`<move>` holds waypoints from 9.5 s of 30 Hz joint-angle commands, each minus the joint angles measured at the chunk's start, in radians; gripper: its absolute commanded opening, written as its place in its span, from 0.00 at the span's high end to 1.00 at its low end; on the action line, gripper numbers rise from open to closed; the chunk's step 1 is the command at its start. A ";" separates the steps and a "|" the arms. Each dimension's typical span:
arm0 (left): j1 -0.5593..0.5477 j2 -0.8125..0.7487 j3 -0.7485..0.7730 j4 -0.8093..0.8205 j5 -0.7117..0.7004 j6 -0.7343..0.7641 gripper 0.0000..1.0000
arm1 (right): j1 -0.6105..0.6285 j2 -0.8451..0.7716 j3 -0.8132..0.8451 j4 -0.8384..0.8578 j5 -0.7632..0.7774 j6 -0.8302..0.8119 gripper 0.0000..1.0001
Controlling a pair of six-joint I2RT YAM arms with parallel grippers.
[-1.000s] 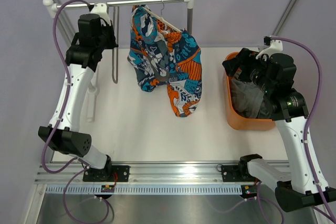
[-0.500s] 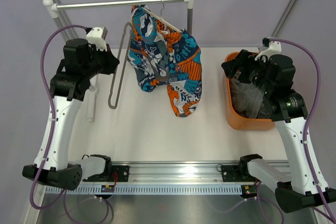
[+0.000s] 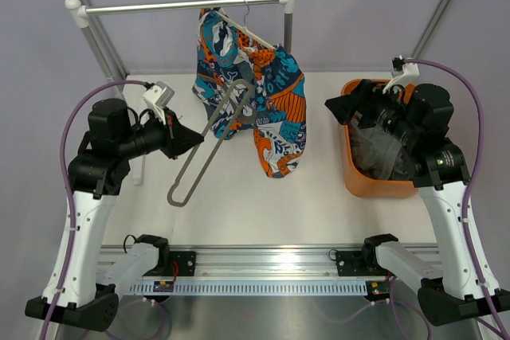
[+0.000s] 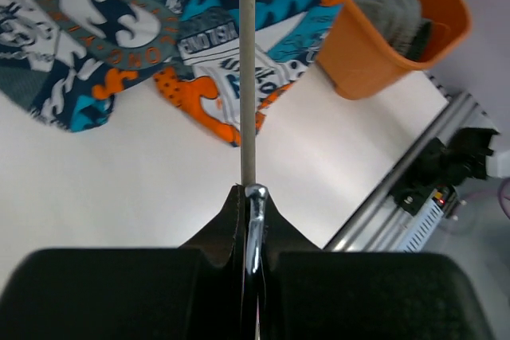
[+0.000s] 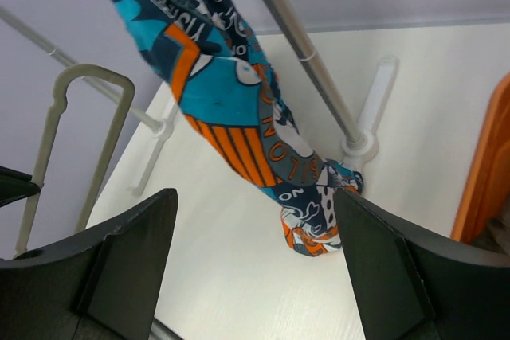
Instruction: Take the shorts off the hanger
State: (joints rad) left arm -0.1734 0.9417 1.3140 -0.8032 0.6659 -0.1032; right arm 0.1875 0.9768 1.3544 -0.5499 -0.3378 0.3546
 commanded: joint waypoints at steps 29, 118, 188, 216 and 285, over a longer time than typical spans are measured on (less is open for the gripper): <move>-0.155 -0.061 -0.107 0.269 0.443 -0.033 1.00 | 0.239 0.023 -0.067 0.373 -0.403 -0.052 0.08; -0.256 -0.081 0.037 0.236 0.180 -0.066 1.00 | 0.283 -0.102 -0.213 0.212 0.039 0.006 0.29; -0.054 0.747 0.803 0.314 -0.944 -0.023 1.00 | 0.283 -0.061 -0.057 0.065 0.289 -0.098 0.17; -0.052 0.493 0.453 0.426 -0.928 -0.024 0.94 | 0.285 -0.061 -0.087 0.057 0.278 -0.080 0.17; -0.502 0.788 0.967 0.268 -1.151 -0.070 0.23 | 0.403 0.468 0.068 0.492 0.367 0.118 0.45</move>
State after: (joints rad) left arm -0.6704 1.6943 2.2147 -0.5488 -0.4286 -0.1986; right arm 0.5621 1.4960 1.4220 -0.1169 0.0154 0.4576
